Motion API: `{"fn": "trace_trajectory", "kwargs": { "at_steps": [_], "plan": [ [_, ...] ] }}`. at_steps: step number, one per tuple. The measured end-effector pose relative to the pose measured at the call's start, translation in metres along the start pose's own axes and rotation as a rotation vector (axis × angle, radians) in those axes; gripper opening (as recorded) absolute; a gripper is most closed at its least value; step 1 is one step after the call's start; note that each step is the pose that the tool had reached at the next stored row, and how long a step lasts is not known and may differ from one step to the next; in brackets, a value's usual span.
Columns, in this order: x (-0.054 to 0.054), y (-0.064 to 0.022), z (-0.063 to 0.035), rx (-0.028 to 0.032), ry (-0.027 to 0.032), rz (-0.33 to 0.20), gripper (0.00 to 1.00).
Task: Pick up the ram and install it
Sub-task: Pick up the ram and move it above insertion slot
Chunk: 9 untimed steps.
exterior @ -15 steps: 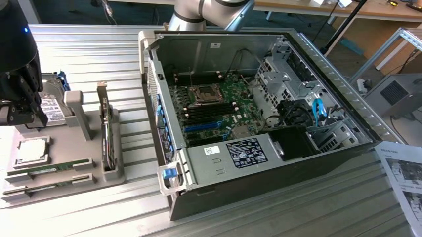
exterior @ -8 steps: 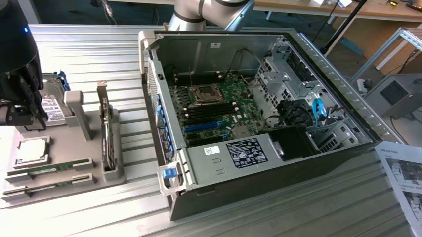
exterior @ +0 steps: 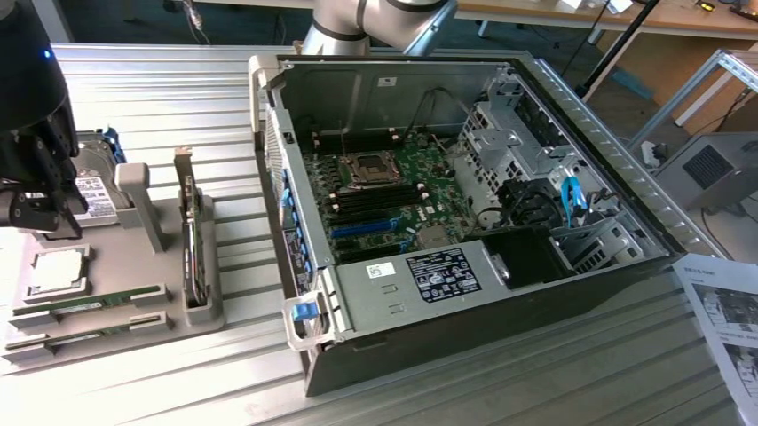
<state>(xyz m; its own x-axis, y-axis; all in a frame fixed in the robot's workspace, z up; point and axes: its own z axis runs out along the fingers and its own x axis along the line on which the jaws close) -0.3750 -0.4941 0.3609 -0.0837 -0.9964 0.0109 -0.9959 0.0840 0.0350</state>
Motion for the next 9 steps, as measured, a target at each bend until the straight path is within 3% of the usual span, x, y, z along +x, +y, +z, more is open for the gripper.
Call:
{"fn": "trace_trajectory", "kwargs": {
  "at_steps": [9],
  "plan": [
    [0.0010,-0.0002,0.0006,0.0000,-0.0011,-0.014,0.31]
  ]
}}
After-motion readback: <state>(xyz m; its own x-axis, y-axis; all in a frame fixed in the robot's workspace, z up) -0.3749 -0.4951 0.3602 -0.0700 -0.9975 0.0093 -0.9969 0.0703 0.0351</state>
